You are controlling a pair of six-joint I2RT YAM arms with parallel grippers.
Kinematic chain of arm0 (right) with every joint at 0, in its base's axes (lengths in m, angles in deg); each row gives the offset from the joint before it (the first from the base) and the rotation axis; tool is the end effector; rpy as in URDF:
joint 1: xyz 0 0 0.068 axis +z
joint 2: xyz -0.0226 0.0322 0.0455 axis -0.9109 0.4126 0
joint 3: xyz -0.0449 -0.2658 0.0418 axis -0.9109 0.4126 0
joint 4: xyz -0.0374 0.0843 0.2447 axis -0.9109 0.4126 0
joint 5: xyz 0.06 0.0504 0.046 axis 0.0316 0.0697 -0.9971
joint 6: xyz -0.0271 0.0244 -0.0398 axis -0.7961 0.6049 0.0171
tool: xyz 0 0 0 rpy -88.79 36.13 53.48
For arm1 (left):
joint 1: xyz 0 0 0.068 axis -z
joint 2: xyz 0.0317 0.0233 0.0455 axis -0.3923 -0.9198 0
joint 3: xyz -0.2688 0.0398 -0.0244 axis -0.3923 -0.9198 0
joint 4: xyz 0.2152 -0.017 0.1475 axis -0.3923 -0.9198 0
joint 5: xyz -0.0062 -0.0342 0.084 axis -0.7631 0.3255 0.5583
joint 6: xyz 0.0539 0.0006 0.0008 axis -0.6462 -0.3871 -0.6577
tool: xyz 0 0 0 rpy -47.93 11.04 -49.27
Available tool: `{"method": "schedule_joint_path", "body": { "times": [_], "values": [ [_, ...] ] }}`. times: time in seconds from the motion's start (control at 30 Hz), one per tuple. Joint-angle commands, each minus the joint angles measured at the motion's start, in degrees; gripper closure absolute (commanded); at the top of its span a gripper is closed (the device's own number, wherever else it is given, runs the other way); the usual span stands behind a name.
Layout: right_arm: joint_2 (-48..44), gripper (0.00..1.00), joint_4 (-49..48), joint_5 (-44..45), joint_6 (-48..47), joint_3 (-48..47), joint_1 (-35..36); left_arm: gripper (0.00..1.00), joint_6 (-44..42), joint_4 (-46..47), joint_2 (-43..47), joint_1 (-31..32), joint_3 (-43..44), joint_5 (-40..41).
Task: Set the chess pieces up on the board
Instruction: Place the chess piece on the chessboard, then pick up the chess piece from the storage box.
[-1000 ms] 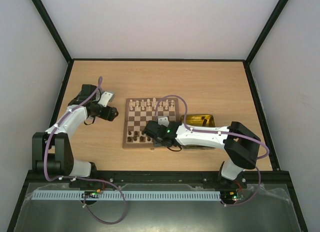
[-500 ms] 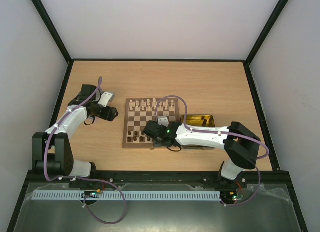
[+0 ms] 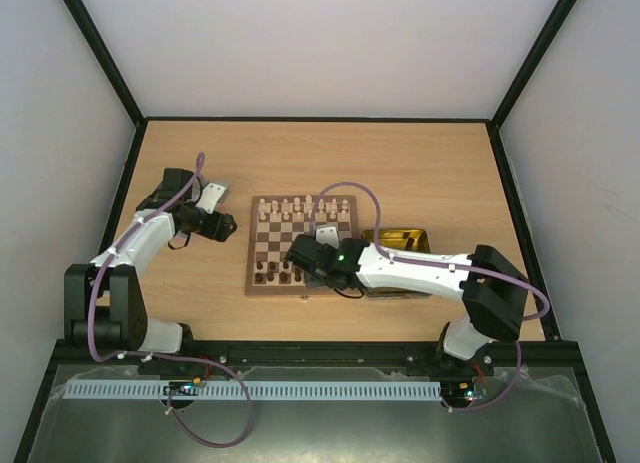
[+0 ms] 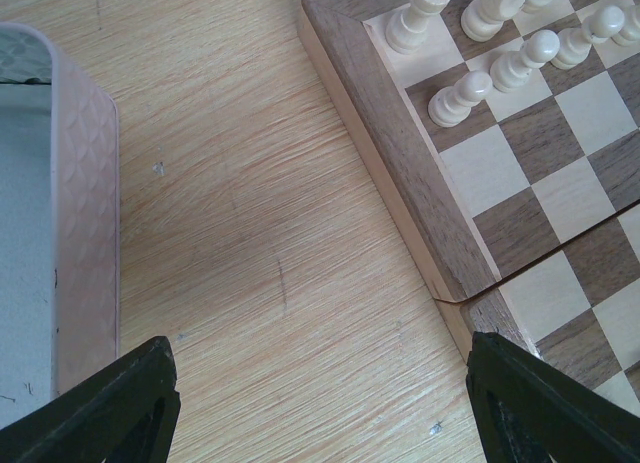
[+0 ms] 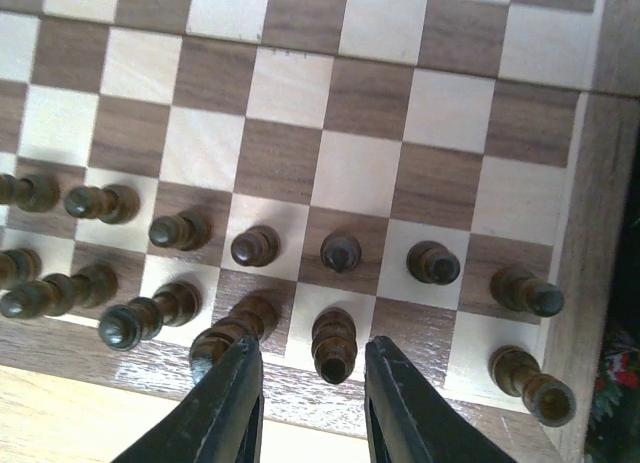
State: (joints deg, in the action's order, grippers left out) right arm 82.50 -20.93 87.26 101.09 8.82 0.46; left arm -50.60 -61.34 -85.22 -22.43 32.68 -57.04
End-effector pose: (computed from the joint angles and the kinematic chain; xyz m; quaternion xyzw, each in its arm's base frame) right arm 0.1333 0.2854 0.2107 -0.1055 0.9688 0.1323 0.1813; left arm 0.2725 -0.0151 0.2097 0.1958 0.9277 -0.1208 0.2941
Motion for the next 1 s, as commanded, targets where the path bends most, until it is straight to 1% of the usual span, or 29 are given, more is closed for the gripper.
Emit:
{"method": "schedule_joint_path", "body": {
  "times": [0.0, 0.17, 0.23, 0.4, 0.47, 0.57, 0.7, 0.87, 0.97],
  "values": [
    [-2.9, 0.72, 4.3, 4.7, 0.3, -2.8, 0.2, 0.21, 0.1, 0.0, 0.1, -0.3, -0.8, -0.5],
    [-5.7, 0.72, 7.8, 9.4, 0.0, -3.5, -2.6, 0.21, 0.1, -0.1, 0.0, -0.3, -0.8, -0.4],
    [-8.6, 0.72, 7.2, 9.5, -0.8, -1.1, -6.5, 0.21, 0.1, 0.0, 0.2, -0.3, -0.8, -0.5],
    [-16.7, 0.70, 3.9, 6.1, -4.6, 7.7, -20.1, 0.21, 0.0, -0.2, 0.5, -0.3, -0.8, -0.5],
    [-18.1, 0.69, 3.5, 5.7, -5.8, 9.5, -24.4, 0.21, 0.1, 0.0, 0.7, -0.3, -1.0, -0.5],
    [-18.4, 0.64, 1.7, 3.8, -7.5, 11.9, -30.3, 0.21, 0.1, -0.1, 0.2, -0.3, -0.7, -0.9],
    [-17.5, 0.64, -1.9, -0.9, -10.2, 15.6, -38.5, 0.21, 0.0, -0.2, 0.7, -0.3, -0.8, -1.0],
    [-15.4, 0.65, -4.8, -3.9, -11.2, 17.2, -44.0, 0.21, 0.0, -0.1, 0.8, -0.3, -0.9, -0.9],
    [-14.5, 0.65, -6.5, -4.9, -11.5, 17.9, -45.8, 0.21, 0.0, -0.1, 0.7, -0.3, -0.8, -1.0]
  ]
}}
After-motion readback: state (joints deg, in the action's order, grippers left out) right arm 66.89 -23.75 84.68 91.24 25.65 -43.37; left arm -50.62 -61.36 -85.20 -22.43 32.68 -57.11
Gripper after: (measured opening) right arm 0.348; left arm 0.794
